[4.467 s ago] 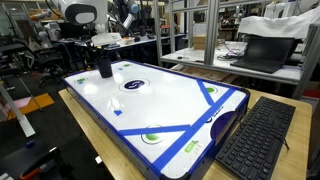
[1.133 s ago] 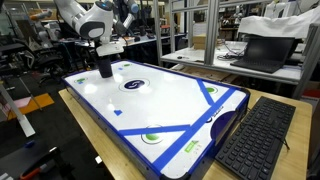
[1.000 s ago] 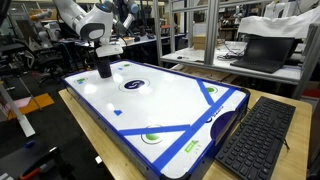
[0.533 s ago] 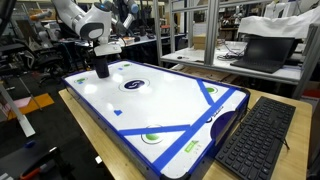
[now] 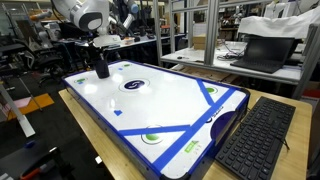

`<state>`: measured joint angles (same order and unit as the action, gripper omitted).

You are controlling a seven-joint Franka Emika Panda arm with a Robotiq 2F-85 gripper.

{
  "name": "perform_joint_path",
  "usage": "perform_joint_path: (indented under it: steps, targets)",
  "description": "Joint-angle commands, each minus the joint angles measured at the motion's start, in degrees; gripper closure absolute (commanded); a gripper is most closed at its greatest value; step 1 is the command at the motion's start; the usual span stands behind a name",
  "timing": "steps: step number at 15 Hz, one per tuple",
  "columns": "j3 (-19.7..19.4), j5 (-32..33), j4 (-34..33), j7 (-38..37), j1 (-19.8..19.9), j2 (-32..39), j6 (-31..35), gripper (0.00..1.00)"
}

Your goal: Take the marker from the cup and put it on the table

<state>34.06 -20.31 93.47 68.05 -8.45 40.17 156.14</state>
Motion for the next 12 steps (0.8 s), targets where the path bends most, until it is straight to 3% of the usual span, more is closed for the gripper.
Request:
perform_joint_path:
  steps: [1, 7, 12]
  targets:
    - [0.0, -0.4, 2.7, -0.7, 0.9, -4.0, 1.0, 0.95]
    - [-1.1, 0.4, 3.9, -2.4, 1.2, -11.8, 0.1, 0.95]
    - [-8.3, 7.0, 7.2, -13.2, -2.4, -16.7, -2.4, 0.95]
